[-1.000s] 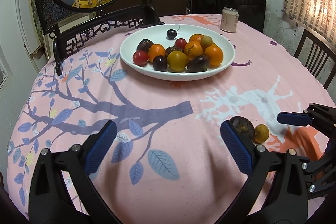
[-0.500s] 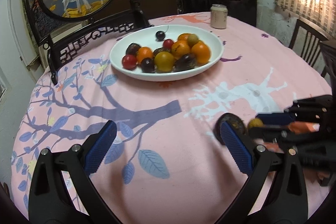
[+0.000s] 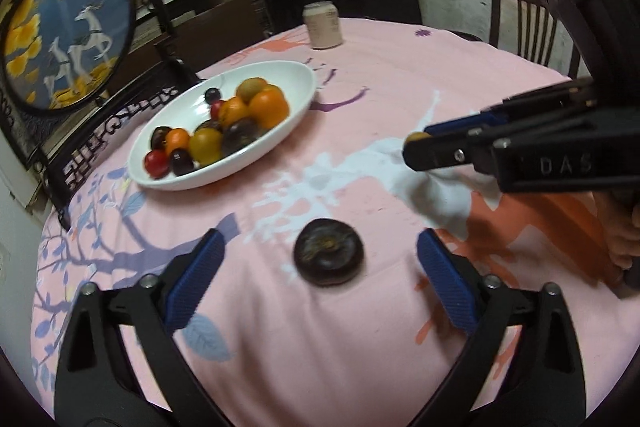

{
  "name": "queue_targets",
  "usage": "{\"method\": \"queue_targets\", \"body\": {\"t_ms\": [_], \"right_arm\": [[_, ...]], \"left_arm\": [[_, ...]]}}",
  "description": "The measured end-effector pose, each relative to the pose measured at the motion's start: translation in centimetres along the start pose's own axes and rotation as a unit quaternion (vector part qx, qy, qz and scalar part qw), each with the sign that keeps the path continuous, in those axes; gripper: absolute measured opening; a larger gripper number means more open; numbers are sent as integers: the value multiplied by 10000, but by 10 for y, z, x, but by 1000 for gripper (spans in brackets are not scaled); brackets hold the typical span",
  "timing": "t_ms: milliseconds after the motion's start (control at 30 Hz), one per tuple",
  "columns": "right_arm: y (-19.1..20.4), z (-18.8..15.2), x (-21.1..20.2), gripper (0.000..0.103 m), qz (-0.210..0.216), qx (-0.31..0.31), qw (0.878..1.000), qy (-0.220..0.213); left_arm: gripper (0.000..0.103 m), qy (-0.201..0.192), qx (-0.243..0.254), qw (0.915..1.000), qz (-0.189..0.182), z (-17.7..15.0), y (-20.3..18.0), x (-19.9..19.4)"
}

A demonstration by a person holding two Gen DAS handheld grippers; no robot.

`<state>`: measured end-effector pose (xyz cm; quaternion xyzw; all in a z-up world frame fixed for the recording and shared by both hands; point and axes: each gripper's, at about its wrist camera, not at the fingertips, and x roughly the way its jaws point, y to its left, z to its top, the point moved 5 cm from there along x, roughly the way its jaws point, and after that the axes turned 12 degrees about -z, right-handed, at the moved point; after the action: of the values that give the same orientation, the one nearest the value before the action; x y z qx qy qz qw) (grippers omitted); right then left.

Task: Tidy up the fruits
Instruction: 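Grasp small yellow fruit with right tool while left grasps dark brown fruit, then carry yellow fruit with right tool while left carries dark brown fruit toward plate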

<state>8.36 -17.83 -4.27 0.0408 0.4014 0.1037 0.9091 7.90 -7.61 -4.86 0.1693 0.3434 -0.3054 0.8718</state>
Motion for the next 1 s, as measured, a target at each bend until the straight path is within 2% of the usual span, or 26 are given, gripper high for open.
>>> {"method": "queue_targets", "body": {"t_ms": [33, 133, 267, 300, 433, 600, 667, 833, 1000], "right_arm": [[-1, 0, 0, 24, 12, 34, 10000, 3], [-2, 1, -1, 24, 38, 51, 10000, 9], [-2, 0, 0, 24, 68, 48, 10000, 41], [-2, 0, 0, 24, 74, 52, 9999, 46], [-3, 0, 2, 24, 93, 97, 9999, 79], [-3, -2, 5, 24, 103, 108, 9998, 128], [-3, -3, 5, 23, 102, 89, 9998, 134], [2, -6, 6, 23, 140, 5, 9998, 168], [16, -11, 4, 23, 302, -208, 9991, 216]], "left_arm": [[81, 36, -9, 10000, -56, 0, -1, 2], [65, 220, -163, 9991, -336, 0, 1, 12], [52, 458, -542, 9956, -617, -5, 12, 23], [43, 450, -626, 9950, -633, -6, 15, 23], [42, 357, -876, 9928, -730, -9, 21, 17], [42, 154, -914, 9945, -493, -8, 28, 3], [42, 66, -1055, 9941, -236, -9, 40, -4], [42, -66, -1578, 9874, 79, -12, 75, -14], [42, -269, -1798, 9832, 171, -9, 92, -26]]}}
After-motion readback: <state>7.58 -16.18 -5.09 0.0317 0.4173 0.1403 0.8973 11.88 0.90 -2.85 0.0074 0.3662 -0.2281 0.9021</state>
